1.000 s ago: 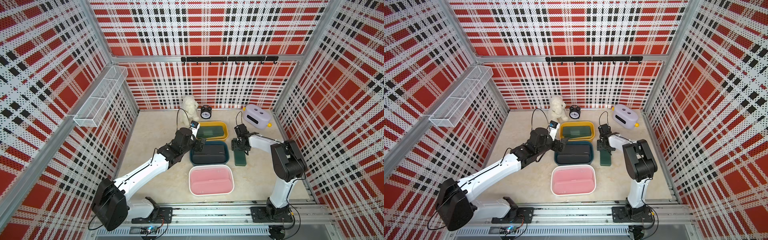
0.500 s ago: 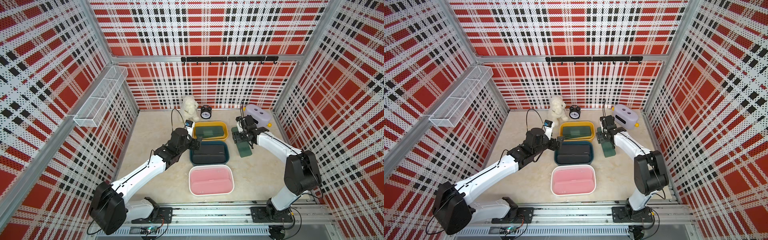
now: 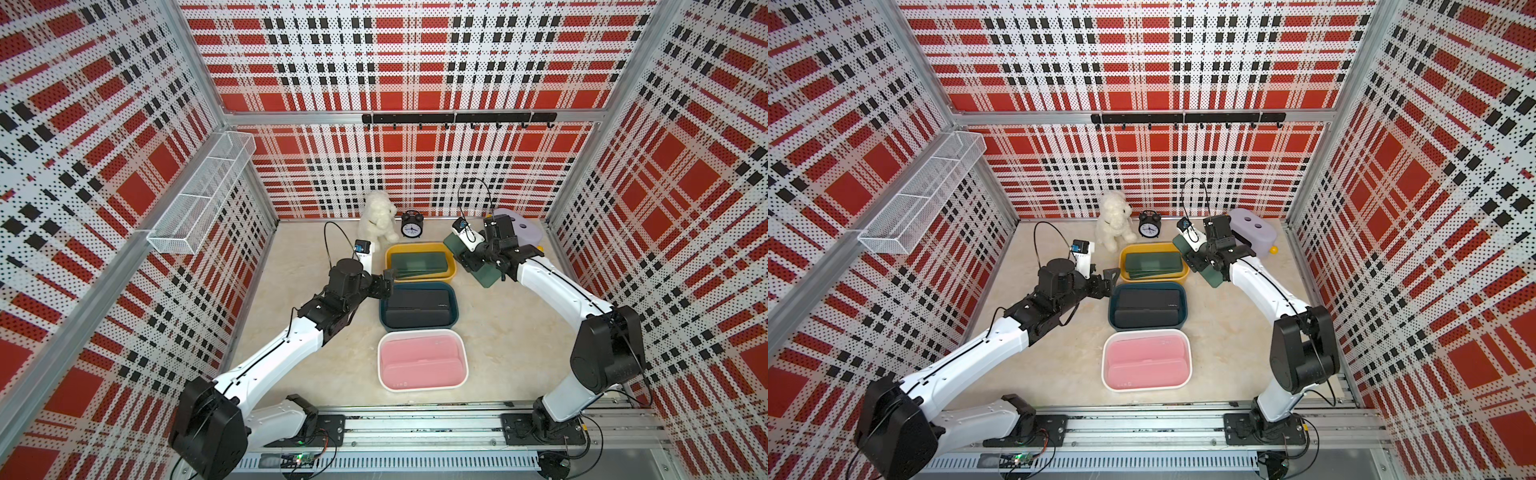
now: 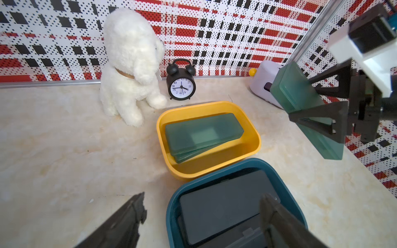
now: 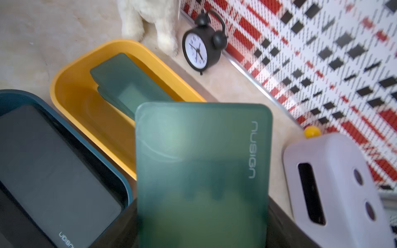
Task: Place the pencil cases by color into the storage box
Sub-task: Pick up the pencil case from the center of the board, then place the pencil case at the storage box.
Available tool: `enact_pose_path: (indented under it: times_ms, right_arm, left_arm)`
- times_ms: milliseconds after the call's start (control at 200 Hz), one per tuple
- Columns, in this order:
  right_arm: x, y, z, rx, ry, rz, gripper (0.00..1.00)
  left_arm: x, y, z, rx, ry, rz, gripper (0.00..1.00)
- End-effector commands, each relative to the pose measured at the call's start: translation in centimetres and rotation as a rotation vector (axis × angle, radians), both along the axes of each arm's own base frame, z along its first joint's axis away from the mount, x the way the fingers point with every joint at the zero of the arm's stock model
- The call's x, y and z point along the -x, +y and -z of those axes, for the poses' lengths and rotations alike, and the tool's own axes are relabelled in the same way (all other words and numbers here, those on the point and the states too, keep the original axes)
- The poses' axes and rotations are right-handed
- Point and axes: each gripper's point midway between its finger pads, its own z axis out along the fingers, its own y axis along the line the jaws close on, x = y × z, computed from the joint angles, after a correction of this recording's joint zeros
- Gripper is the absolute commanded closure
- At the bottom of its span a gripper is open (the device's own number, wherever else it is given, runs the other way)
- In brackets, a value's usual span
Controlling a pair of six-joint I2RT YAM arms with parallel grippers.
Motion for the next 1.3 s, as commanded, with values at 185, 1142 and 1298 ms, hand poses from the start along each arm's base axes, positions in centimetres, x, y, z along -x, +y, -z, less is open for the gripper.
enact_pose_path:
  times_ms: [185, 1142, 1298]
  right_arm:
    - [-1.6, 7.6, -1.5, 0.103, -0.137, -0.306, 0.5]
    - [-5.1, 14.9, 7.0, 0.19, -0.189, -0.419, 0.5]
    - [-5.0, 15.1, 7.9, 0.186, -0.176, -0.421, 0.5]
  left_arm:
    - [0.4, 1.0, -1.1, 0.054, -0.034, -0.023, 0.13]
    - [0.8, 3.4, -1.7, 0.086, -0.055, -0.088, 0.12]
    - [0.8, 3.6, -1.6, 0.085, -0.053, -0.093, 0.12]
